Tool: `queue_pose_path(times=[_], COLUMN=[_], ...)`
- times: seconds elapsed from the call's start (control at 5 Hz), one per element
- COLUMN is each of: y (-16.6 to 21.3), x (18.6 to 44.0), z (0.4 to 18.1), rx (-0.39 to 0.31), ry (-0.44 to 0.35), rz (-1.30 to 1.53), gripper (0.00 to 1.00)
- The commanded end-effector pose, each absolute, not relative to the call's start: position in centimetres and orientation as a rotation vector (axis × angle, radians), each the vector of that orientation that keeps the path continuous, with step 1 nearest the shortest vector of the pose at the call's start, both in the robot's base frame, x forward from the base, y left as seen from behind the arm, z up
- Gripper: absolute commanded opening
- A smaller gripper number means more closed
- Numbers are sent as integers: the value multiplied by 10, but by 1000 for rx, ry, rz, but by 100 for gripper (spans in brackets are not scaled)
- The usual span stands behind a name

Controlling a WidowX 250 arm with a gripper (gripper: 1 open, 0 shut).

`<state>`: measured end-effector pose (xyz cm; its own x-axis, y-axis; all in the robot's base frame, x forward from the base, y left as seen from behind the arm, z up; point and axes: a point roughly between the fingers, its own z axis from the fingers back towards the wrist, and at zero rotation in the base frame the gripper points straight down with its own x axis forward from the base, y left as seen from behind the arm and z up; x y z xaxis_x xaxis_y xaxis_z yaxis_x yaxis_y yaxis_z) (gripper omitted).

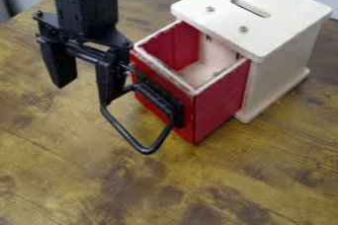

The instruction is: Close the drawer

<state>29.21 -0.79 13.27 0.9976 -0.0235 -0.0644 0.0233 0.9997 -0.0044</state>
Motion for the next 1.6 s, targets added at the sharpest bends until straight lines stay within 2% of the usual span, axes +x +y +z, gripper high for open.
queue_pose_path(times=[0.0, 0.2, 0.4, 0.6, 0.8, 1.2, 1.4], y=[-4, 7, 14, 15, 15, 14, 10], x=[292, 294, 295, 299, 301, 309, 314], z=[120, 121, 126, 118, 111, 114, 108], rx=[5, -3, -2, 1, 4, -1, -4], ry=[-100, -207, -181, -163, -158, -156, -150], rz=[31, 15, -7, 3, 8, -40, -60], gripper=[100, 100, 0, 100, 100, 100, 100])
